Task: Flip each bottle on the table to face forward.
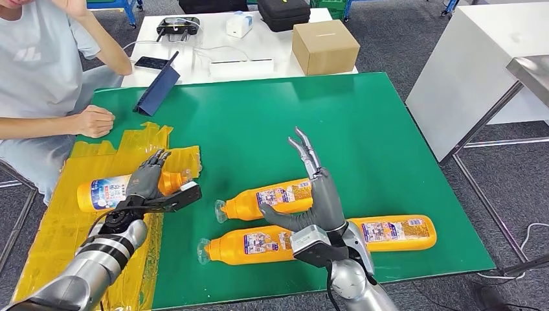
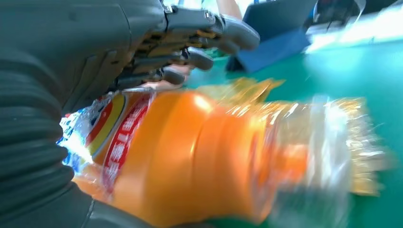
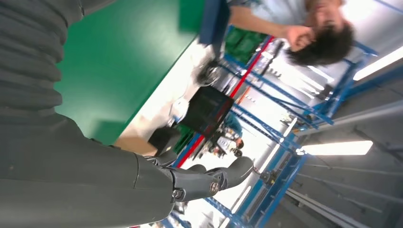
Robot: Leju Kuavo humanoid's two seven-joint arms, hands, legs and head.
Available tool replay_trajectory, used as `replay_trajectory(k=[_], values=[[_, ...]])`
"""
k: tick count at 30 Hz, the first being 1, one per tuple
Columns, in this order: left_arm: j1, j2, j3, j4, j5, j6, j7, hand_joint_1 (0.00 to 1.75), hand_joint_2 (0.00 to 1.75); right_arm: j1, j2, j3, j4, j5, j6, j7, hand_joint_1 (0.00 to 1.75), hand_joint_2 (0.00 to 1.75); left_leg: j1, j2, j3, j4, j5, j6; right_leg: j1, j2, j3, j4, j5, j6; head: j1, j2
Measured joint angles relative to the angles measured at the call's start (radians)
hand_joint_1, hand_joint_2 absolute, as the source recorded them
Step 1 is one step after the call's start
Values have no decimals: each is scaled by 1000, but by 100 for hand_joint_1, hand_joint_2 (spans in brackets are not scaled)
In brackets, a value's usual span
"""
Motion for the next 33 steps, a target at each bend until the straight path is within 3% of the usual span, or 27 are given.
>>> replay_trajectory(k=[9,14,28,33], values=[[229,-35,49,-375,130,139,-136,0,175,15,-37,15,7,283,-120,45,0,175,-1,1,-3,0,0,0,-1,1,-4,0,0,0,0,0],[335,-47,57,-587,145,175,-159,0,175,37,-67,18,10,327,-135,65,0,175,0,1,-5,0,-1,0,0,0,-5,0,0,0,0,0],[397,-50,68,-734,154,179,-168,0,175,46,-91,19,11,340,-137,71,0,175,0,1,-5,0,0,0,0,0,-5,0,0,0,0,0],[430,-63,78,-794,170,228,-189,0,175,58,-109,17,13,521,-154,146,0,175,0,1,-5,0,-1,0,0,0,-5,0,0,0,0,0]])
